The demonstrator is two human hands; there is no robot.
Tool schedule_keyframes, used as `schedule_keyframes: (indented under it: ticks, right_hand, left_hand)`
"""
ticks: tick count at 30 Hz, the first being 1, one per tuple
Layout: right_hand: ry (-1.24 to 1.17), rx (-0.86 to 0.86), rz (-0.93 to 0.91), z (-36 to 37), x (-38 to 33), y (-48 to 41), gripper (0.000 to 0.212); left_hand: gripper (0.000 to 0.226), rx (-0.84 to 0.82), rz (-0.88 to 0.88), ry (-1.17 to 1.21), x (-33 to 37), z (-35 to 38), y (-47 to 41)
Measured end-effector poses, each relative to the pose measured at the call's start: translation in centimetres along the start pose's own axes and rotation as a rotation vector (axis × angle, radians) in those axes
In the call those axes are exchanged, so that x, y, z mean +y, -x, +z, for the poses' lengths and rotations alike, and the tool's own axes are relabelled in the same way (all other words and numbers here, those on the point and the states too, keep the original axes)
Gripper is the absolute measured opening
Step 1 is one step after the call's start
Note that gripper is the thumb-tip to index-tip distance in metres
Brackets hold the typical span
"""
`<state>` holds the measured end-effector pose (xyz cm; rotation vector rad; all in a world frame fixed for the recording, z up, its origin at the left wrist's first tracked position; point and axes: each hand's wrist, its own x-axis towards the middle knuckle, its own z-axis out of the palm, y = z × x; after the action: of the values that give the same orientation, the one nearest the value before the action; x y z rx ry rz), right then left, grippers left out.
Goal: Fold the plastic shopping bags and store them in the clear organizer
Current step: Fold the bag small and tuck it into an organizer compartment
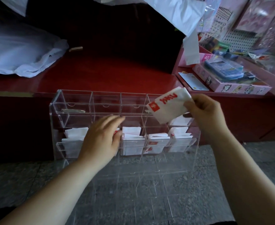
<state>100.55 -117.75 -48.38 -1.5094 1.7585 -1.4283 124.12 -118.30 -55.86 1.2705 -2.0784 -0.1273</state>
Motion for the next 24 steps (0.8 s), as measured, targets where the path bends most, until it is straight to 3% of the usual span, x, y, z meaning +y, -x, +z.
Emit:
schedule_keyframes:
  ticks: [6, 10, 16, 19, 24]
  right_hand:
    - [0.193, 0.094, -0.096, 0.0, -1.8, -5.4, 0.016]
    - [0.381, -0.034, -0.101, 1.1, -1.7, -6.9, 0.02]
    - [0.655, -0.203, -0.05, 2.3, -0.8, -8.1, 0.019]
    - [0.681, -0.232, -0.048, 1.6, -1.2, -8.3, 0.022]
    - [0.682, -0.313, -0.081, 0.3, -2.4, -8.3, 0.017]
  left_hand:
    - [0.059, 0.121, 0.021, -0.218, -2.1, 1.6, -0.5]
    - [0.064, 0.092, -0.038, -0.224, -2.9, 2.0, -1.2]
    - [0.076, 0.098, 0.024, -0.207, -4.1, 2.2, -1.4]
    - [0.085, 0.077, 0.01, -0.182, -3.9, 2.1, -1.4]
    - [0.076, 0.104, -0.003, -0.169, -3.8, 2.5, -1.4]
